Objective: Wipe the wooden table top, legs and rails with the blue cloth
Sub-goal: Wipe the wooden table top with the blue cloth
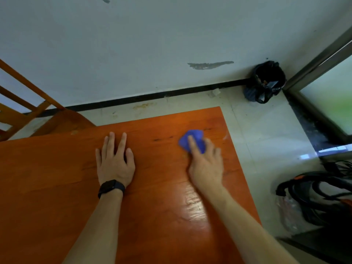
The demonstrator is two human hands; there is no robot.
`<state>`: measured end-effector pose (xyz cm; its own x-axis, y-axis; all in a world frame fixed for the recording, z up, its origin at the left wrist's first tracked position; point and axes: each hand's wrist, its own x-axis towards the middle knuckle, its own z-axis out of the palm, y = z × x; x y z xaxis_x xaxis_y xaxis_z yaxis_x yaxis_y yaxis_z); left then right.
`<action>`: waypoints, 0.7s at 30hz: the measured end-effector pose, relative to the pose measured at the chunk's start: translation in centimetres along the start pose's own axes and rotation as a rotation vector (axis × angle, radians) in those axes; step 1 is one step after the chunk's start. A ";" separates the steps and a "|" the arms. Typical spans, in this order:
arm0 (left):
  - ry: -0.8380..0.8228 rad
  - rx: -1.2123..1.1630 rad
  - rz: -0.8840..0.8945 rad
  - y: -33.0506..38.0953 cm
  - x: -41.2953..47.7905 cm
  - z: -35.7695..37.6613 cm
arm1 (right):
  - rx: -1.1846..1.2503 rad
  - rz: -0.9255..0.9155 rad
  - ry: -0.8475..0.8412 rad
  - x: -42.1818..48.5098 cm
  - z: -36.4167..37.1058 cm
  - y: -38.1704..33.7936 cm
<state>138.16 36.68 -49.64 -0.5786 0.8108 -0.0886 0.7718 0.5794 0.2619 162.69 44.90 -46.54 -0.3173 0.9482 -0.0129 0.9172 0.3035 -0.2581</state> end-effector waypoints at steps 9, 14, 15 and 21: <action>-0.004 0.013 0.009 -0.1 -0.4 0.1 | 0.065 -0.102 0.078 -2.6 -0.2 -3.2; -0.016 0.054 0.009 -0.5 -0.5 0.1 | 0.041 -0.220 0.000 -1.7 0.4 0.4; -0.017 0.063 0.007 -0.5 -0.4 0.1 | 0.026 -0.127 0.014 -0.4 -0.4 2.8; 0.022 0.102 0.000 0.1 0.2 0.2 | 0.038 0.281 0.143 3.3 -4.3 11.0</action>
<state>138.22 36.89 -49.79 -0.5831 0.8096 -0.0672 0.7942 0.5855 0.1628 172.82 51.76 -45.24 -0.0132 0.9988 0.0469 0.9538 0.0266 -0.2993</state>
